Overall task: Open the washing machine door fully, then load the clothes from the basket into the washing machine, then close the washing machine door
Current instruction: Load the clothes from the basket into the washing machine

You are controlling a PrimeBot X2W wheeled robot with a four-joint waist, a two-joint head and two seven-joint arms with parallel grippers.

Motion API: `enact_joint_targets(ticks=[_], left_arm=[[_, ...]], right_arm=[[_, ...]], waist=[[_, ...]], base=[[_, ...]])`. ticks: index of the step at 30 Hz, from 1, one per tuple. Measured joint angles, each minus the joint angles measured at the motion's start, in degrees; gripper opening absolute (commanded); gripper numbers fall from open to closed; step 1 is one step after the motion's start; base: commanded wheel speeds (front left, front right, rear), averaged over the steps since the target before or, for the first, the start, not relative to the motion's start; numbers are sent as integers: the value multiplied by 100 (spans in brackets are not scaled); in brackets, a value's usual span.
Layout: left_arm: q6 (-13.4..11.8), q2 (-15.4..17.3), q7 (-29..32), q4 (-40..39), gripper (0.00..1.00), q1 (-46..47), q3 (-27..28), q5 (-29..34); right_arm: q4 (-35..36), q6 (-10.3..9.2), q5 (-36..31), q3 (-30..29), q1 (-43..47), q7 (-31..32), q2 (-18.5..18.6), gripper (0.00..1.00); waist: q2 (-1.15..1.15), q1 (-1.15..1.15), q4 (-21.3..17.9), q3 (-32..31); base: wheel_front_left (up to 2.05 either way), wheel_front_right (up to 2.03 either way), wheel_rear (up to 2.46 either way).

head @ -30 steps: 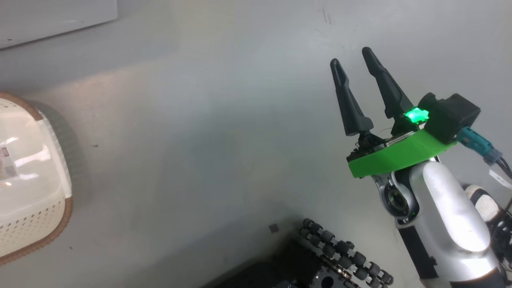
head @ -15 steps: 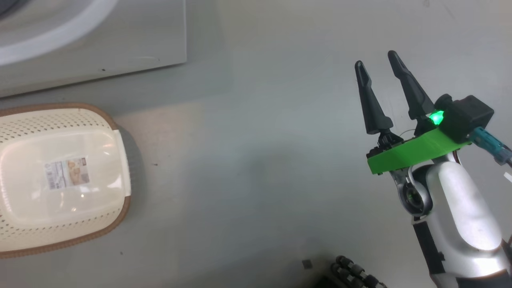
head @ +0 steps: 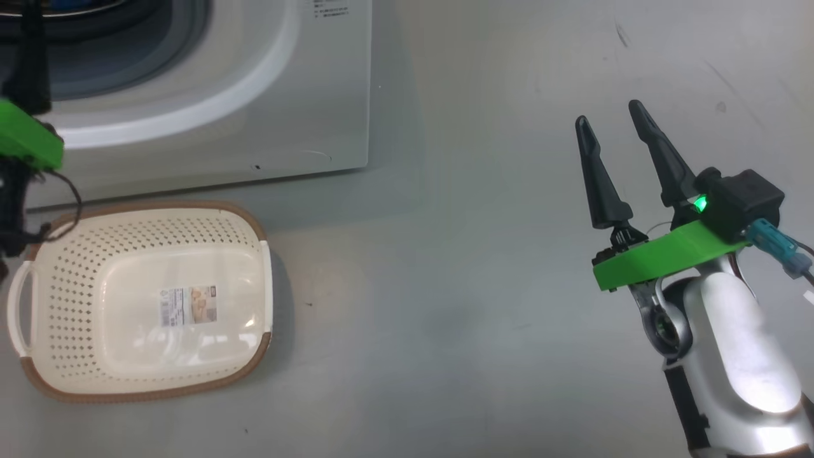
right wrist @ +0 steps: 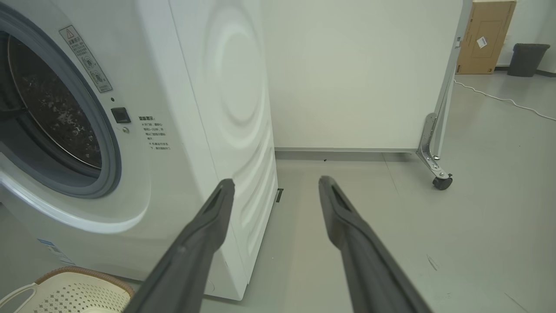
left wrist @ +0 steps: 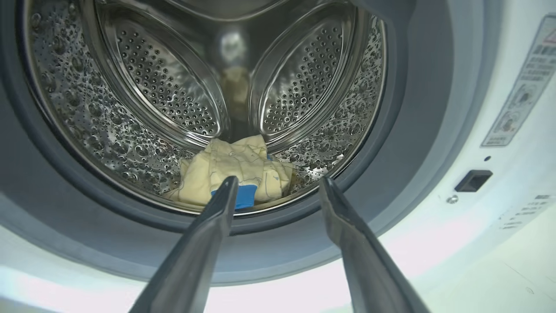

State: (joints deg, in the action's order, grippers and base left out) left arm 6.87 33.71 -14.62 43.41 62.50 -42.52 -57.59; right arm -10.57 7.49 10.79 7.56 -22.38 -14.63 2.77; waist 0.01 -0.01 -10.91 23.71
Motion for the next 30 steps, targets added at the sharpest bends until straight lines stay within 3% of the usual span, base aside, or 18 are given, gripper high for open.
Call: enact_joint_targets(ticks=[8, 15, 30], left_arm=[[-294, -266, 0, -999, 100, -1568, 1171, 813], [-392, -648, 0, -1912, 100, -3009, 2190, 1443], [-495, -1551, 0, -3154, 100, -4871, 3348, 2893]], right_arm=[[-2, 0, -37, -148, 389, 0, 0, 100], [4, 0, -38, -237, 699, 0, 0, 100], [2, 0, -29, -234, 1053, 0, 0, 100]], waist=[[0, 0, 183, -547], [0, 0, 292, -949], [0, 0, 399, -1345]], base=[[0, 0, 0], [0, 0, 0], [0, 0, 0]])
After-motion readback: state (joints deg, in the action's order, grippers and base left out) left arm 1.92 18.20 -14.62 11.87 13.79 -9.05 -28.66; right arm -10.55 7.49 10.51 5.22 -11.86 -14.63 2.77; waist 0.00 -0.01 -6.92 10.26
